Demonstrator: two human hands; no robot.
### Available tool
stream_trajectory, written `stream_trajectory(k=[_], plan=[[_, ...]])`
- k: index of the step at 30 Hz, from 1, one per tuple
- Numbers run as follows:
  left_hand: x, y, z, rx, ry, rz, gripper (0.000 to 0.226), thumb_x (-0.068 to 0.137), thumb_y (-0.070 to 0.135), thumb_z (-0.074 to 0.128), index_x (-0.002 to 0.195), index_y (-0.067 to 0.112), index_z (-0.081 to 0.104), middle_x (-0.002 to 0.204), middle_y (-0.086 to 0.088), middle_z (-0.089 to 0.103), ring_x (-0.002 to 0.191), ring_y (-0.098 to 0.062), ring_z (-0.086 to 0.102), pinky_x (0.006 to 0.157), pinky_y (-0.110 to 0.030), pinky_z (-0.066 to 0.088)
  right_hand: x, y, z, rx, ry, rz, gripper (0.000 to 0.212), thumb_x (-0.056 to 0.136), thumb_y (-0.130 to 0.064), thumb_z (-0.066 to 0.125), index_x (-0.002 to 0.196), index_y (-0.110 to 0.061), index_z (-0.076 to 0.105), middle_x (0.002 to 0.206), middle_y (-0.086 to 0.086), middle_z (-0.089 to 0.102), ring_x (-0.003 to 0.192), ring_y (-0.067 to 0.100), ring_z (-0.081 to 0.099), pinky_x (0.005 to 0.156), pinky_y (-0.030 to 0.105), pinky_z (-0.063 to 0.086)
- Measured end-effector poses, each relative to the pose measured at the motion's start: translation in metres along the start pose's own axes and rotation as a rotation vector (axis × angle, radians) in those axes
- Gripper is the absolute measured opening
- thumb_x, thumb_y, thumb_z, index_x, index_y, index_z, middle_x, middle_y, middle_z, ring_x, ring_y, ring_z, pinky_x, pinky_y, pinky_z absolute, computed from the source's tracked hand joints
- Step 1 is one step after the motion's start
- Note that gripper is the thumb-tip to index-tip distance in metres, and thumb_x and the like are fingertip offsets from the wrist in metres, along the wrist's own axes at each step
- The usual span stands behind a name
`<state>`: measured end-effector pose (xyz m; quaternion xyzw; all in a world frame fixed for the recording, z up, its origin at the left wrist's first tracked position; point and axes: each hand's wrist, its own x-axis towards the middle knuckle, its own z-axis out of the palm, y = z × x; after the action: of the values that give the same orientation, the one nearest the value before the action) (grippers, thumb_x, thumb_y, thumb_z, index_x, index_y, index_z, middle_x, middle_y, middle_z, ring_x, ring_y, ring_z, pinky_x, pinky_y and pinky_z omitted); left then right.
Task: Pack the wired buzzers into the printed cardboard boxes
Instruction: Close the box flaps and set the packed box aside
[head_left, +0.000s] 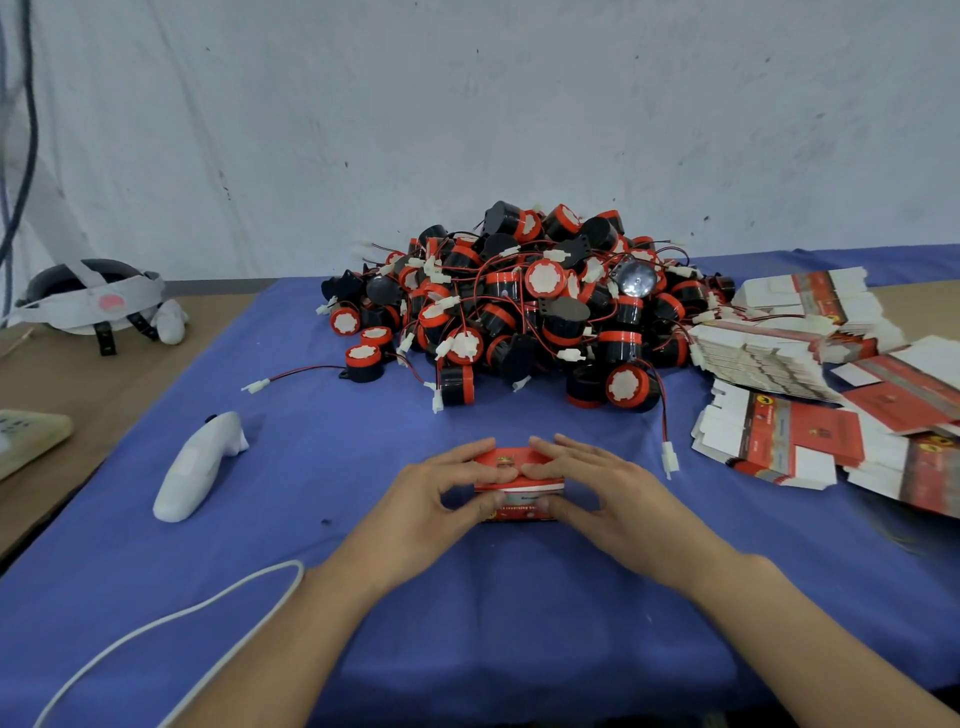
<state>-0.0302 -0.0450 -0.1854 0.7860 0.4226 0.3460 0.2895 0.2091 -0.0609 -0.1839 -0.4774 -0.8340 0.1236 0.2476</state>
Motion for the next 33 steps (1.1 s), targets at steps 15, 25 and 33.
stream_trajectory(k=[15,25,33], plan=[[-0.004,-0.001,0.006,0.111,0.031,-0.007,0.023,0.088,0.053,0.060,0.110,0.058,0.067,0.146,0.031,0.044,0.132,0.011,0.042,0.106,-0.028,0.046,-0.008,-0.001,0.001,-0.079,0.063,0.001,0.035,0.100,-0.034,0.058,0.135,-0.036,0.063,0.157,-0.016,0.038,0.134,0.016,0.053,0.103,0.037,0.050],[0.007,0.014,0.013,-0.157,0.118,-0.112,0.018,0.093,0.047,0.065,0.111,0.049,0.062,0.117,0.019,0.064,0.107,-0.002,0.063,0.087,-0.020,0.052,0.008,-0.012,0.002,0.613,0.166,0.216,0.015,0.094,-0.051,0.058,0.103,-0.043,0.067,0.113,-0.016,0.063,0.101,0.005,0.062,0.086,0.021,0.050],[0.021,0.055,0.032,-0.486,0.365,-0.028,0.018,0.099,0.043,0.048,0.102,0.029,0.059,0.097,0.007,0.069,0.091,-0.010,0.068,0.078,-0.025,0.057,0.032,-0.060,0.012,1.045,0.417,0.230,0.019,0.102,-0.034,0.056,0.103,-0.014,0.059,0.099,-0.001,0.070,0.089,0.008,0.070,0.074,0.020,0.054]])
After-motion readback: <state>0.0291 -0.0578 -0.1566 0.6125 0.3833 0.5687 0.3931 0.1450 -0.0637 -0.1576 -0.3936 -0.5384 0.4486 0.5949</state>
